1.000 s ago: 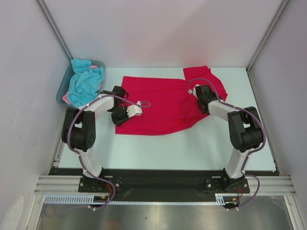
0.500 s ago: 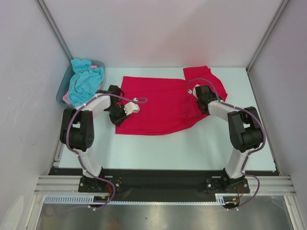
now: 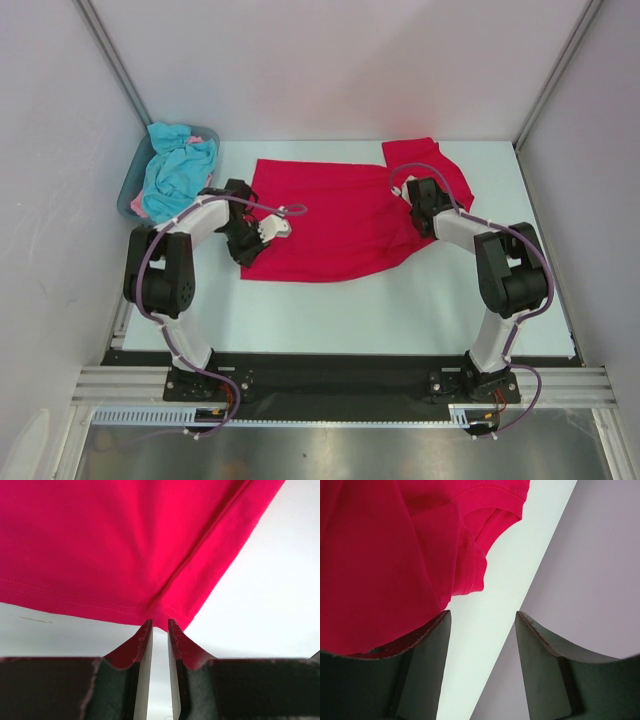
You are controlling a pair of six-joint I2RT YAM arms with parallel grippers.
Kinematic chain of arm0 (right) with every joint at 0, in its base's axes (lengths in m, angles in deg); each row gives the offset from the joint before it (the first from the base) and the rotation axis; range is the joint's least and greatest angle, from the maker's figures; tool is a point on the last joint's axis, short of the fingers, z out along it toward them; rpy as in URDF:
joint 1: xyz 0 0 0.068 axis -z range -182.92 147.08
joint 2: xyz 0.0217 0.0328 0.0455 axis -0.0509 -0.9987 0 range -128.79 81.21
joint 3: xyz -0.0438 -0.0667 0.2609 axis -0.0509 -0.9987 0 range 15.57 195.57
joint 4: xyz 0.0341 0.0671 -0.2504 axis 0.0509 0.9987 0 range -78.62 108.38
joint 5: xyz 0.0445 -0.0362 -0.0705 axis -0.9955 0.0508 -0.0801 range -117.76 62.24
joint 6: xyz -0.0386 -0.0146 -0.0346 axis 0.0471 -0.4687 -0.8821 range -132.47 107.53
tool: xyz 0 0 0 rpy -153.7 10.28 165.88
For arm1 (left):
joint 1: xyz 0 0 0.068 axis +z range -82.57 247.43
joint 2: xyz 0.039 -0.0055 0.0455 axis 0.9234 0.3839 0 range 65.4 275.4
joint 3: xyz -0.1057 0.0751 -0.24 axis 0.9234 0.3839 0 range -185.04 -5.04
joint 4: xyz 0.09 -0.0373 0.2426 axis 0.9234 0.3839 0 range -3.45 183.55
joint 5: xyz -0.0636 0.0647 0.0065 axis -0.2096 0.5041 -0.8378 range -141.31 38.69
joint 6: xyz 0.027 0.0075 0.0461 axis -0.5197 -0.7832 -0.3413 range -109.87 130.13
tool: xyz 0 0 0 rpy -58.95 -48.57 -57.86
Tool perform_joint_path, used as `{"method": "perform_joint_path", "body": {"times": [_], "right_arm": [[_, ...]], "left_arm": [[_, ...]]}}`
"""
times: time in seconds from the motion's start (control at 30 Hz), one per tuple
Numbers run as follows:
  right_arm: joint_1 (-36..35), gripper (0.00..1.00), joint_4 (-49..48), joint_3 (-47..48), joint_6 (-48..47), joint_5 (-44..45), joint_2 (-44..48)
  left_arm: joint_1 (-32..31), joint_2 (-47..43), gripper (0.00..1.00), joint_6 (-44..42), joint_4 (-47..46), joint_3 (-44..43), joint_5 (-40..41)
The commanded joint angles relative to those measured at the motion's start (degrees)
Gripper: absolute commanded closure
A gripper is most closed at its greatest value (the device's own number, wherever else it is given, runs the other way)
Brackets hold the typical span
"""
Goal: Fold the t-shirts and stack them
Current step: Fold the tshirt
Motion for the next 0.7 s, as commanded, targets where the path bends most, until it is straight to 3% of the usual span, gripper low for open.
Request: {"method": "perform_joint_path", "body": {"times": [0.0,0.17,0.2,0.23,0.3,0.57,0.67], "right_arm": [[-0.45,0.41,-2.08,0.63,-0.02,1.05,0.31],[-0.54,0.41,-1.99,0.72,0.07,1.05,0.49],[-0.45,0.41,-1.99,0.64,-0.02,1.14,0.49],[-0.54,0.41,-1.99,0.64,-0.02,1.14,0.49],[-0.54,0.41,-2.08,0.64,-0.02,1.31,0.58],[-0.54,0.41,-1.9,0.55,0.07,1.4,0.75],[-0.63,0.41,-1.99,0.55,0.06,1.31,0.84]], "left_arm": [[0.15,-1.88,0.76,-1.12,-0.51,1.32,0.51],[-0.11,-0.3,0.75,-1.38,-2.01,2.46,2.1],[-0.2,0.05,0.72,-1.38,-2.27,2.72,2.36],[-0.28,0.05,0.61,-1.73,-2.45,3.16,2.63],[-0.29,-0.03,0.55,-1.91,-3.32,3.69,2.8],[-0.37,1.46,0.56,-1.82,-3.94,3.34,2.72],[-0.46,1.98,0.61,-1.82,-3.85,3.25,2.8]]}}
